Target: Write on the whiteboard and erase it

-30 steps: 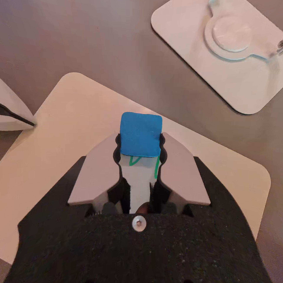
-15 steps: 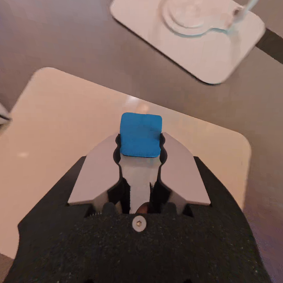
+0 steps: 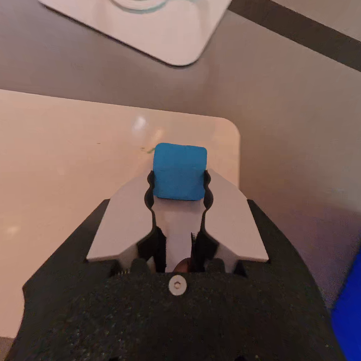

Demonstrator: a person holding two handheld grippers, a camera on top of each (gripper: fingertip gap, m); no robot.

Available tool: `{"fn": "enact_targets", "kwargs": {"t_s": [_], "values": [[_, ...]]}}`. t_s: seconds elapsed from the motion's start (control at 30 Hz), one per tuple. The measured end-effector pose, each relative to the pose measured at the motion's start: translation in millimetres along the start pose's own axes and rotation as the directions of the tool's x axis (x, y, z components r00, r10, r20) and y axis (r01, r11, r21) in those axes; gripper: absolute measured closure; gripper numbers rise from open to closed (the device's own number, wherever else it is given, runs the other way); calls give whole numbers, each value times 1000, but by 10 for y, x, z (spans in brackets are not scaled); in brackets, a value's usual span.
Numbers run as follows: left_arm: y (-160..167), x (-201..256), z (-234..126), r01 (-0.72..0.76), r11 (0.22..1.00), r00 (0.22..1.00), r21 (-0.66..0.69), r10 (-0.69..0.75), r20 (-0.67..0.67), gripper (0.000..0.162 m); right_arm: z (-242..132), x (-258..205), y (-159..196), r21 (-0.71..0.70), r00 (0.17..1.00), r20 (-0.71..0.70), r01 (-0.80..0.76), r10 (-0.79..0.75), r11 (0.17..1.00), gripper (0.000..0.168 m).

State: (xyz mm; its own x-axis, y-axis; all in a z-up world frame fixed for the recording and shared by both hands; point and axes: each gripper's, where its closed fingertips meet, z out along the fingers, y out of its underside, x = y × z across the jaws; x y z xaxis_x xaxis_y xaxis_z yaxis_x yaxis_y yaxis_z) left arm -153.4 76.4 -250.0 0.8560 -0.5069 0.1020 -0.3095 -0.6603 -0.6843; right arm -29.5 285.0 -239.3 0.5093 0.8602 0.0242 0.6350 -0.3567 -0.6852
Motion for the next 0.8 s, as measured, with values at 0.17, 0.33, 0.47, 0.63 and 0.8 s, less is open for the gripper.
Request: {"fn": "enact_targets", "kwargs": {"t_s": [0.17, 0.33, 0.47, 0.63, 0.8], "values": [[-4, 15, 8, -7, 1000, 1000, 1, 7, 1, 161, 153, -1310, -236, 97, 905, 305, 279, -295, 955, 119], [-5, 17, 9, -8, 1000, 1000, 9, 8, 0, 161, 192, -353, -212, 30, 990, 80, 111, -113, 993, 119], [-6, 20, 12, -12, 1000, 1000, 6, 12, -3, 161, 48, 405, -28, 38, 988, -134, -75, 79, 996, 119], [-8, 32, 15, -16, 1000, 1000, 6, 16, -6, 161, 228, -649, -263, 88, 981, 144, 121, -133, 989, 119], [-8, 36, 15, -14, 1000, 1000, 8, 14, -8, 161, 259, -335, -270, 36, 992, 58, 114, -116, 993, 119]]}}
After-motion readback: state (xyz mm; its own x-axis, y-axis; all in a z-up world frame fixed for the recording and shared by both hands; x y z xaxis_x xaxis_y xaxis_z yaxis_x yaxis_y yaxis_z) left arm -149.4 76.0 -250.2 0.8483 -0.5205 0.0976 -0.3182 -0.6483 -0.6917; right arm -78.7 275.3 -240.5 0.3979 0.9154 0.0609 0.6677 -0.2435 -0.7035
